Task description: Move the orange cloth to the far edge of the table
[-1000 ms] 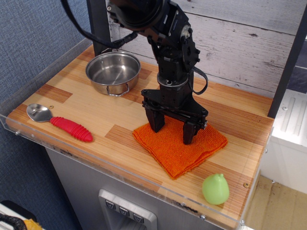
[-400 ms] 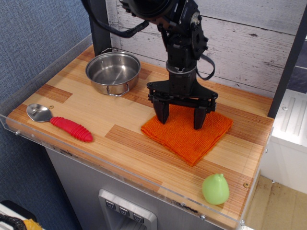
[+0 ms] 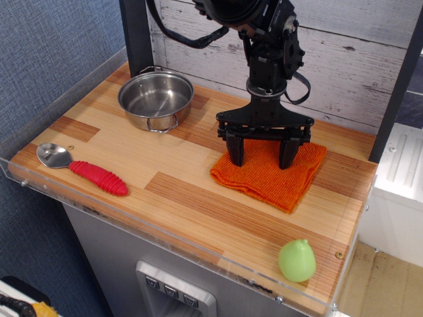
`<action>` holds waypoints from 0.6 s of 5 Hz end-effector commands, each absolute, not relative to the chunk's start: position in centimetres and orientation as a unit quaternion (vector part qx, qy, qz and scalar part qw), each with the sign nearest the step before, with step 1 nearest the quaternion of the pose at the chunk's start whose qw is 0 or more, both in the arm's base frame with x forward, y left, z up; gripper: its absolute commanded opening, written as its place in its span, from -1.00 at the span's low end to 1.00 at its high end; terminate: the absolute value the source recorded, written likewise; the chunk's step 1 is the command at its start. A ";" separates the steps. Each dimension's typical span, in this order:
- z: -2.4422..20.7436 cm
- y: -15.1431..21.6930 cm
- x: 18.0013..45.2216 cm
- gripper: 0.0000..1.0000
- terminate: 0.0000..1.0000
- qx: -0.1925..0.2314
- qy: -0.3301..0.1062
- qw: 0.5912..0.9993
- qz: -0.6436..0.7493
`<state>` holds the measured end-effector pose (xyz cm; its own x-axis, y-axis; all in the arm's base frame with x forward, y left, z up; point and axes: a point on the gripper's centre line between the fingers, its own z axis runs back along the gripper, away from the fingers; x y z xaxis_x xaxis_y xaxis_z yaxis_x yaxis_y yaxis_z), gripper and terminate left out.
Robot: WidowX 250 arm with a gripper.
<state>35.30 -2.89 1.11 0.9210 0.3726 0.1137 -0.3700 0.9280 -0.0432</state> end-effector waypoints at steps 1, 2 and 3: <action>1.6 -3.7 37.3 1.00 -1.00 -0.016 -0.083 0.979 0.187; 2.1 -4.1 38.1 1.00 -1.00 -0.019 -0.087 0.980 0.180; 2.7 -4.0 38.3 1.00 -1.00 -0.016 -0.091 0.980 0.175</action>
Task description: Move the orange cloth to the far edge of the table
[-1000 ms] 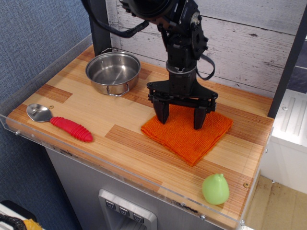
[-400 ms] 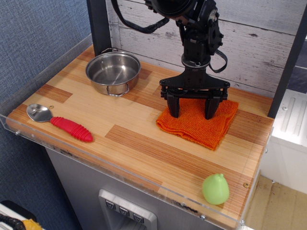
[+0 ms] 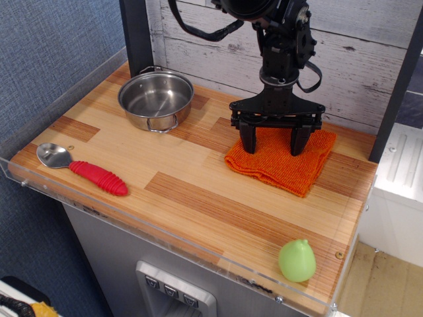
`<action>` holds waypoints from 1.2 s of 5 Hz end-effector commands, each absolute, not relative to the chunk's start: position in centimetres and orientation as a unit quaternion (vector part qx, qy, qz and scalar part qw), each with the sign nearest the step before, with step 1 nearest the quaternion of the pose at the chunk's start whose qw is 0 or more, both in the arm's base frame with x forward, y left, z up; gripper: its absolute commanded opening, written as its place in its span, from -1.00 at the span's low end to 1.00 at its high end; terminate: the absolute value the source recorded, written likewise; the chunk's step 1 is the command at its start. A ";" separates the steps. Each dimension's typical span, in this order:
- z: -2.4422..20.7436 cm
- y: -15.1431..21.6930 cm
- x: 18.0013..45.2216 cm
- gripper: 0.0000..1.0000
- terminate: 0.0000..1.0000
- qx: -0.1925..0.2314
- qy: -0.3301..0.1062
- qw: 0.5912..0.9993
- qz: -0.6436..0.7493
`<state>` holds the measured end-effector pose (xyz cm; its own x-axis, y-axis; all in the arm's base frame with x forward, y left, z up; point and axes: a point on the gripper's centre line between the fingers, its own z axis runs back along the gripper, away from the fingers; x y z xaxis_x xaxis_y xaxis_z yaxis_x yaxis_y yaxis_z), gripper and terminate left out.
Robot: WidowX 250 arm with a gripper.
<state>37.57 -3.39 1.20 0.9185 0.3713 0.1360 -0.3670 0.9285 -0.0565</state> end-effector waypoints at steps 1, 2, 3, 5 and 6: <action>4.2 -3.5 38.0 1.00 -1.00 -0.010 -0.098 0.979 0.178; 6.5 -3.0 37.9 1.00 -1.00 -0.009 -0.113 0.977 0.178; 9.4 -2.7 38.2 1.00 -1.00 -0.019 -0.146 0.972 0.181; 13.3 -2.7 38.0 1.00 -1.00 -0.020 -0.159 0.970 0.184; 14.0 -2.3 36.2 1.00 -1.00 0.003 -0.106 0.984 0.144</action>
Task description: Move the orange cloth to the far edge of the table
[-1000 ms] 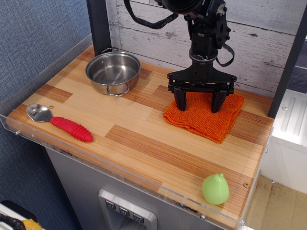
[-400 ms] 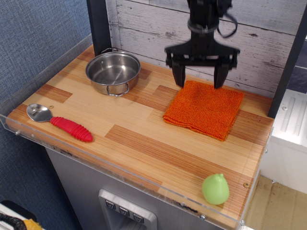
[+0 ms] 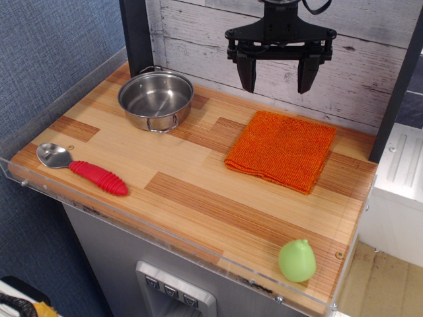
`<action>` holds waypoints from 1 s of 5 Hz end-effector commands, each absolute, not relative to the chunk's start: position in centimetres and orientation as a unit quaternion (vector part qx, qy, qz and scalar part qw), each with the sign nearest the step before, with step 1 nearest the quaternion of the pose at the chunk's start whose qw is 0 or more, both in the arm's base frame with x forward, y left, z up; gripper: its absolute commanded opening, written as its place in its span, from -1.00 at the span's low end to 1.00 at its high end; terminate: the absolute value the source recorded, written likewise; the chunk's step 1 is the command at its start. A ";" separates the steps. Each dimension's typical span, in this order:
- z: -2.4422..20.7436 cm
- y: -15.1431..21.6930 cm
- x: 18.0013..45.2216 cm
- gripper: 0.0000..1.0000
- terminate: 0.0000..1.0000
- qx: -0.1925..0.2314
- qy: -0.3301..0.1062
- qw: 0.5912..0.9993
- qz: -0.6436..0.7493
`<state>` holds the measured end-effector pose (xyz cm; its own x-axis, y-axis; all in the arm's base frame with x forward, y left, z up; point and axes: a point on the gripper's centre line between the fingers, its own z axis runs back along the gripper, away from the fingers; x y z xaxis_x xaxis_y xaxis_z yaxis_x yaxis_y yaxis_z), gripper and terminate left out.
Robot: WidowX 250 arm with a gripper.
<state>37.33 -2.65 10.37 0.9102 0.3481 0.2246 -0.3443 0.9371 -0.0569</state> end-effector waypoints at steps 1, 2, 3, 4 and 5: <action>15.2 -2.0 34.1 1.00 -1.00 0.020 -0.075 0.988 0.136; 16.8 -2.8 30.6 1.00 -1.00 0.022 -0.068 0.988 0.133; 17.9 -4.7 28.0 1.00 -1.00 0.034 -0.079 0.989 0.123; 18.0 -6.2 25.7 1.00 -1.00 0.025 -0.070 0.990 0.116; 18.0 -8.0 24.0 1.00 -1.00 0.021 -0.076 0.992 0.099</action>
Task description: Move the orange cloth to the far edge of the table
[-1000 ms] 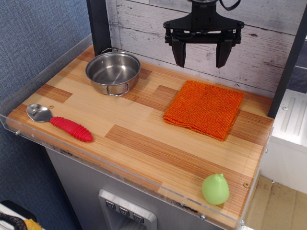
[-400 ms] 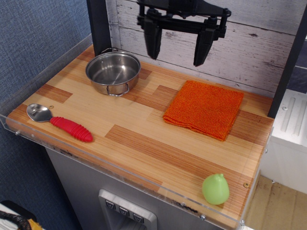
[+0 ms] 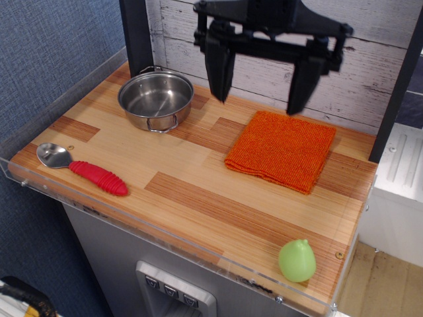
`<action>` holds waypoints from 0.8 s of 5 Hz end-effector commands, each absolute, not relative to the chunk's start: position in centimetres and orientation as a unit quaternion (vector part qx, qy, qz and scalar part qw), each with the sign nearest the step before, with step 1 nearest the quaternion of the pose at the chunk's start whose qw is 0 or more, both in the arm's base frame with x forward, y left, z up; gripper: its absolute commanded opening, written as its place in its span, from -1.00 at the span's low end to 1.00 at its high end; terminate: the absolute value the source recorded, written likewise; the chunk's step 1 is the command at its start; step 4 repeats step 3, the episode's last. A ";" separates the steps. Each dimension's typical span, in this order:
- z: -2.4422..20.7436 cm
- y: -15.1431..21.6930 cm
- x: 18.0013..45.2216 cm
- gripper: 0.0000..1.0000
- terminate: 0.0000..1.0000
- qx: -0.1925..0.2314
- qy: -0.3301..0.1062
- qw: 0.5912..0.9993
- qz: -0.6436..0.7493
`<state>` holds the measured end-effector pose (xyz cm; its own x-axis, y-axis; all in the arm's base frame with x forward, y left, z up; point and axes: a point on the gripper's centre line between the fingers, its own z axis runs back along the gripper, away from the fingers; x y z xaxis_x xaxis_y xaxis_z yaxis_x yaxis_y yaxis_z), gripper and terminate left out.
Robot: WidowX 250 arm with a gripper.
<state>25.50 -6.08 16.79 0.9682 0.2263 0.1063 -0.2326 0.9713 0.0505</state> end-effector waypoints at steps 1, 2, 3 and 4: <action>17.7 -8.9 23.3 1.00 -1.00 0.021 -0.076 0.994 0.082; 17.7 -8.9 23.3 1.00 -1.00 0.021 -0.076 0.994 0.082; 17.7 -8.9 23.3 1.00 1.00 0.021 -0.076 0.994 0.082; 17.7 -8.9 23.3 1.00 1.00 0.021 -0.076 0.994 0.082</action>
